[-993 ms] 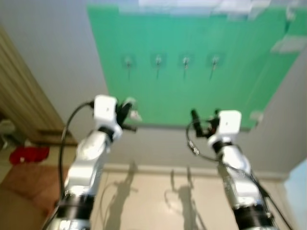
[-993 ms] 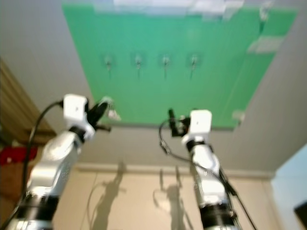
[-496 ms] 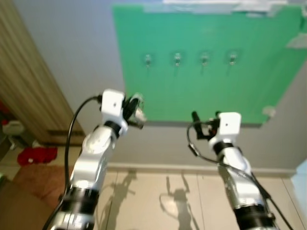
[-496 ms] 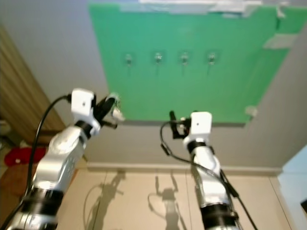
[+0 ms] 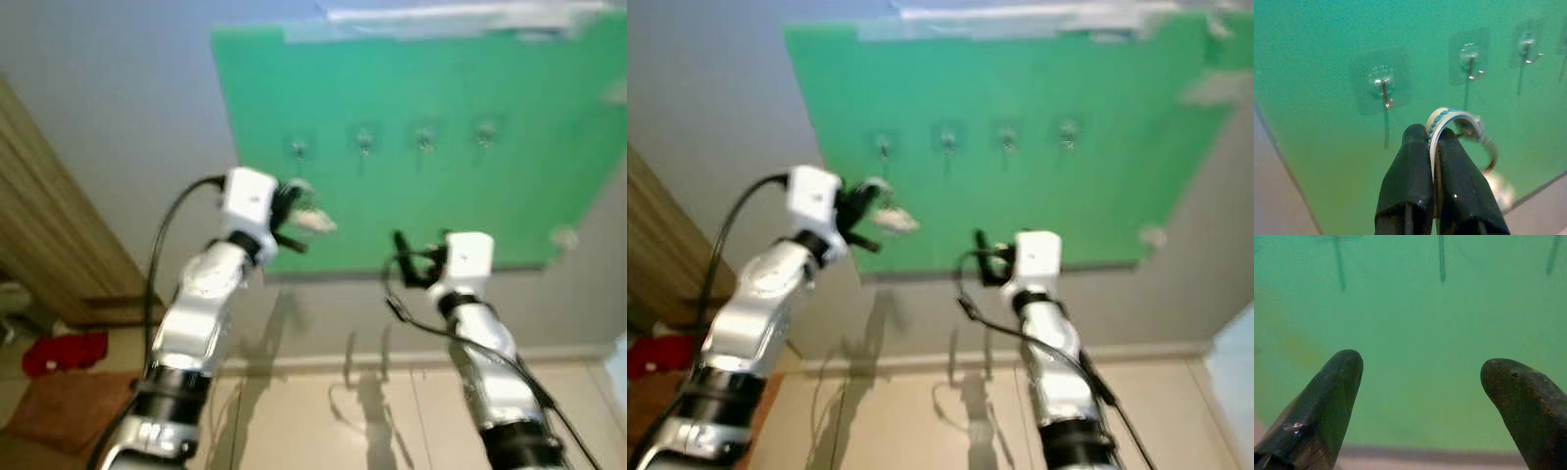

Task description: Hang keys on a hook

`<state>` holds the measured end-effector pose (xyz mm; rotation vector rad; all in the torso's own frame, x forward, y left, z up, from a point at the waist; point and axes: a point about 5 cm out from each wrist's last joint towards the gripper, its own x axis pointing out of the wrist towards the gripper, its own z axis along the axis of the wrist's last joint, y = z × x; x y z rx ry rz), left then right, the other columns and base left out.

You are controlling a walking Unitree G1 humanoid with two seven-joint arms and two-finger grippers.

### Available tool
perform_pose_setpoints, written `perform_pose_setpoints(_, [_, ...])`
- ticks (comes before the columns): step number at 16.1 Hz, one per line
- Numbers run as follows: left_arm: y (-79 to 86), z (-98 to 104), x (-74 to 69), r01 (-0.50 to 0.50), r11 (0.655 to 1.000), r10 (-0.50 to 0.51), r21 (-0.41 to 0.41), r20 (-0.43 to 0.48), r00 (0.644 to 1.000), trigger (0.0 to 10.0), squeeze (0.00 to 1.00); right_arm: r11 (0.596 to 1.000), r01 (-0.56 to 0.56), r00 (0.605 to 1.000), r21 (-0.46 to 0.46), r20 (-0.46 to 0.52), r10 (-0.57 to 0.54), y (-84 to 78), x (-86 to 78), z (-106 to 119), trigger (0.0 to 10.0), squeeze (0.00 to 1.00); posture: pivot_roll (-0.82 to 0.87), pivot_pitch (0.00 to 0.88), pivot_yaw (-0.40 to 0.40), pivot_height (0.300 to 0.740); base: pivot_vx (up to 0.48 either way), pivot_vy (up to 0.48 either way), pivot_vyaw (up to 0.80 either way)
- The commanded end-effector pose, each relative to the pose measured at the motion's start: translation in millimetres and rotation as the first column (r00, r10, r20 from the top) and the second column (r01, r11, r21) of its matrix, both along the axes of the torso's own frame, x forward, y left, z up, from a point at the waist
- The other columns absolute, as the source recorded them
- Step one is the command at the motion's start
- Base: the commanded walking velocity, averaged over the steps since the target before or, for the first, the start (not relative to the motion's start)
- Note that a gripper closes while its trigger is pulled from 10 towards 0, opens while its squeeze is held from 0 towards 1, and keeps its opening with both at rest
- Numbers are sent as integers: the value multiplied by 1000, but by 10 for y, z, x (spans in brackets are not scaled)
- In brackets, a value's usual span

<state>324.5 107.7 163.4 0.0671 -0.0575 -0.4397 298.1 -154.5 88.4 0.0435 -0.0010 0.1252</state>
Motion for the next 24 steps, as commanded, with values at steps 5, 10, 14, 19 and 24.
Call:
perform_pose_setpoints(5, [33,98,17,2,1000,-2,7,24,1000,0,0,1000,-29,999,-1,17,29,95,13,47,10000,0,-54,0,98,740,0,0,0])
perform_pose_setpoints(10, [-21,169,18,27,999,-29,38,53,998,0,0,999,-36,999,-6,12,36,98,0,41,10000,0,-57,0,93,740,0,0,0])
perform_pose_setpoints(14, [-98,255,150,24,996,-30,84,74,997,0,0,998,-54,999,-11,5,54,123,-15,31,10000,0,-66,0,91,740,0,0,0])
perform_pose_setpoints(19, [-159,316,171,42,997,-47,58,85,995,0,0,999,-48,999,-16,-5,48,115,-19,16,10000,0,-76,0,108,740,0,0,0])
perform_pose_setpoints(24, [-155,399,213,52,996,-59,67,108,992,0,0,999,-47,999,-12,-2,47,153,-17,18,10000,0,-77,0,127,740,0,0,0])
